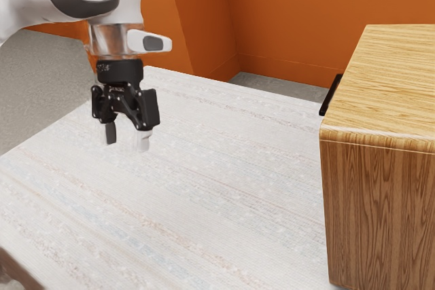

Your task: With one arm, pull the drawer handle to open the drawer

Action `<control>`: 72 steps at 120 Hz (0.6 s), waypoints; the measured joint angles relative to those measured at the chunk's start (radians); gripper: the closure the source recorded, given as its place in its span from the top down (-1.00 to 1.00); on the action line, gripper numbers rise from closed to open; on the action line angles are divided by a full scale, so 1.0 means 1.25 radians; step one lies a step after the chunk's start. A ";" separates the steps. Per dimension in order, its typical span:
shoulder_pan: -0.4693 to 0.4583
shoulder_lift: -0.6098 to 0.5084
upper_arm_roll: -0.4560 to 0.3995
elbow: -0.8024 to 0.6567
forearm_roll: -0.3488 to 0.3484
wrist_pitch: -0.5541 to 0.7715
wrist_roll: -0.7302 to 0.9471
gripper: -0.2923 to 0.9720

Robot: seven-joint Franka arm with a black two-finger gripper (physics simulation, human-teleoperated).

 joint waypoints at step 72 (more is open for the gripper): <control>0.004 0.030 -0.057 0.109 -0.120 0.392 -0.090 0.54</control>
